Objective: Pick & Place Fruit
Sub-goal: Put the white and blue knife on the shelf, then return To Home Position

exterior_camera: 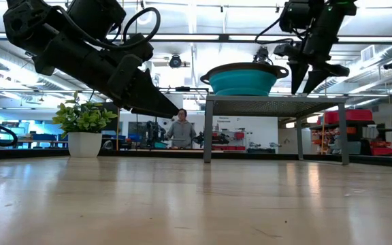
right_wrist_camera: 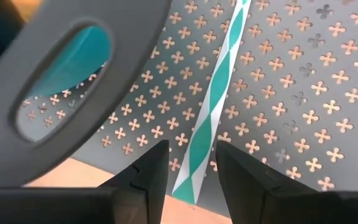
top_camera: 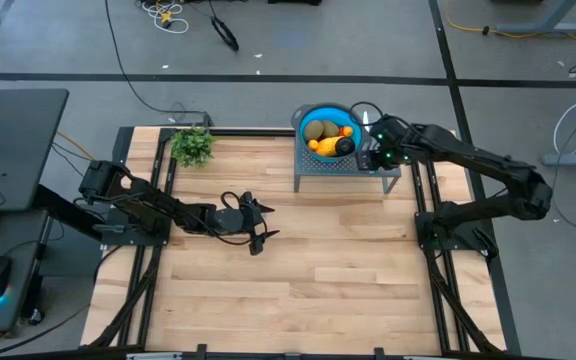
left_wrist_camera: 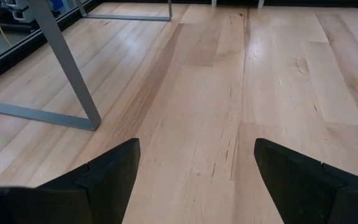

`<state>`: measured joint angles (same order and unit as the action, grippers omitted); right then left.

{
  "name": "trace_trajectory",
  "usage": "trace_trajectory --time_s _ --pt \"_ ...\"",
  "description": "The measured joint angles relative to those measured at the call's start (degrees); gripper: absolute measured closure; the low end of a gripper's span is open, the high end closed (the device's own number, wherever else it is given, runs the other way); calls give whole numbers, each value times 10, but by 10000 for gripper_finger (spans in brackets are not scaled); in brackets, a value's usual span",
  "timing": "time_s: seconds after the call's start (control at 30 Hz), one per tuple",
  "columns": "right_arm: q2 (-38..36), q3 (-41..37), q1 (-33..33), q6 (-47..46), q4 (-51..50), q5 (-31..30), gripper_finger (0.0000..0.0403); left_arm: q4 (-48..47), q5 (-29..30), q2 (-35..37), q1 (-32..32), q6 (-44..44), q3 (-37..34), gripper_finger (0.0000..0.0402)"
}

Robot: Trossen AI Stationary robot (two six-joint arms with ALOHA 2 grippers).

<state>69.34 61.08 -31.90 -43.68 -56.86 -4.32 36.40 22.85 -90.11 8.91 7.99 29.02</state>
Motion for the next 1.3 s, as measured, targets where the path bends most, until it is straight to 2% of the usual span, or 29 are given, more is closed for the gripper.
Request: trace_trajectory --time_s 0.33,0.67,0.93,1.17,1.3 --pt "-68 0 3 0 -13 -2 260 -1 0 0 0 0 0 77" --pt "-110 0 69 -9 -12 -12 260 -1 0 0 0 2 0 77" --pt "-109 0 156 1 -12 13 260 -1 18 0 1 -1 0 77" --pt "-109 -2 269 25 18 -82 260 6 47 0 2 -1 0 77" --pt "-108 -18 324 80 81 -91 260 27 44 0 2 1 0 77"
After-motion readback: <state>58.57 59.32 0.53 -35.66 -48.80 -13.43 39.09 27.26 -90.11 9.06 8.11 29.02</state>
